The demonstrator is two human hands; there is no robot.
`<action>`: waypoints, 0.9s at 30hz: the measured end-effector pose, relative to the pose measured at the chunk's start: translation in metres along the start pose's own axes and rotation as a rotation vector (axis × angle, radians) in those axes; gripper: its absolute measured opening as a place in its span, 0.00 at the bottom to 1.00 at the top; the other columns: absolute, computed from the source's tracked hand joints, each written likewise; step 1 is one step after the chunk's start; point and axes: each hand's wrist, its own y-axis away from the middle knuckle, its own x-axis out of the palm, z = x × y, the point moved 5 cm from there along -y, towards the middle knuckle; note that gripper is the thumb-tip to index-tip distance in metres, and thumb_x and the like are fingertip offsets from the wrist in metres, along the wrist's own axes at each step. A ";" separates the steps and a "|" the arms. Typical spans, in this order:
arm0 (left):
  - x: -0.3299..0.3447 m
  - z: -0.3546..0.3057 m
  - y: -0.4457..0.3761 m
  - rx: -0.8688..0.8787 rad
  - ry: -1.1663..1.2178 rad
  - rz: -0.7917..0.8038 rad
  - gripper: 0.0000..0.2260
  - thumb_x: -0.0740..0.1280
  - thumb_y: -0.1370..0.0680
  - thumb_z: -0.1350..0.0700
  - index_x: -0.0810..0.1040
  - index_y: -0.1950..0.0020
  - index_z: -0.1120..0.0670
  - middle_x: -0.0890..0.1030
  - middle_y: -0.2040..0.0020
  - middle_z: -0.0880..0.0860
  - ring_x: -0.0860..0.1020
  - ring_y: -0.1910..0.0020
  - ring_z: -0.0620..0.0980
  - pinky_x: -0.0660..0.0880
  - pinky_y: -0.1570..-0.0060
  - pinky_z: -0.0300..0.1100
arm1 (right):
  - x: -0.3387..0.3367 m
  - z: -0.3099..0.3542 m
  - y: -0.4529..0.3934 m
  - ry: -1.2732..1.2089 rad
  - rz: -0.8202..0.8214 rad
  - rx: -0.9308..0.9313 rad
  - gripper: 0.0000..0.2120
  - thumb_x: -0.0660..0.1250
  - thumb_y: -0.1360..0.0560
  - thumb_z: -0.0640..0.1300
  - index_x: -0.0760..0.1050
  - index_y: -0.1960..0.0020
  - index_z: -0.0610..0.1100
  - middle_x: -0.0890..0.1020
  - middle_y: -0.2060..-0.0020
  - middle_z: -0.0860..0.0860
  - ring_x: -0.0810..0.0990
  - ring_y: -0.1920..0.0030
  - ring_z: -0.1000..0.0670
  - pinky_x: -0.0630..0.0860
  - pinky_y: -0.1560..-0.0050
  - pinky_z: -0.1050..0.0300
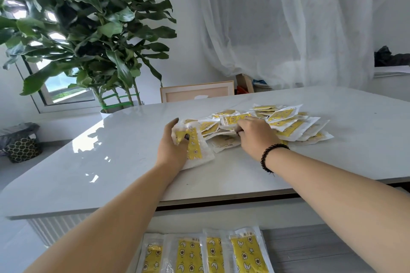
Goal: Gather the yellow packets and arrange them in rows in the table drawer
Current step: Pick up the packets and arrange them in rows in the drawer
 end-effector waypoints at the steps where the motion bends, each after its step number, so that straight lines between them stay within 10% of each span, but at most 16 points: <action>1: 0.003 -0.003 0.005 0.024 -0.045 0.043 0.17 0.61 0.20 0.61 0.70 0.36 0.42 0.76 0.53 0.47 0.75 0.65 0.46 0.70 0.69 0.37 | -0.011 0.003 0.000 -0.032 -0.024 -0.019 0.10 0.61 0.28 0.28 0.78 0.54 0.38 0.80 0.55 0.43 0.78 0.51 0.43 0.77 0.52 0.52; 12: -0.024 -0.055 0.055 -0.153 -0.061 0.165 0.09 0.64 0.21 0.53 0.85 0.53 0.50 0.80 0.62 0.51 0.74 0.63 0.52 0.69 0.64 0.40 | -0.124 0.037 0.028 -0.358 -0.182 0.093 0.08 0.67 0.28 0.32 0.83 0.57 0.42 0.80 0.63 0.52 0.75 0.65 0.60 0.67 0.66 0.79; 17: -0.047 -0.092 0.109 -0.145 0.015 0.257 0.15 0.62 0.21 0.45 0.84 0.54 0.52 0.85 0.54 0.52 0.81 0.51 0.54 0.75 0.47 0.46 | -0.152 0.058 0.049 -0.432 -0.063 0.076 0.06 0.71 0.29 0.35 0.83 0.58 0.45 0.82 0.63 0.53 0.79 0.61 0.58 0.71 0.59 0.75; 27: -0.085 -0.120 0.177 -0.096 -0.142 0.396 0.13 0.75 0.29 0.49 0.85 0.56 0.60 0.85 0.61 0.58 0.82 0.65 0.53 0.81 0.55 0.49 | -0.165 0.079 0.116 -0.594 0.102 0.181 0.10 0.75 0.32 0.35 0.80 0.64 0.49 0.82 0.66 0.54 0.81 0.61 0.55 0.80 0.52 0.59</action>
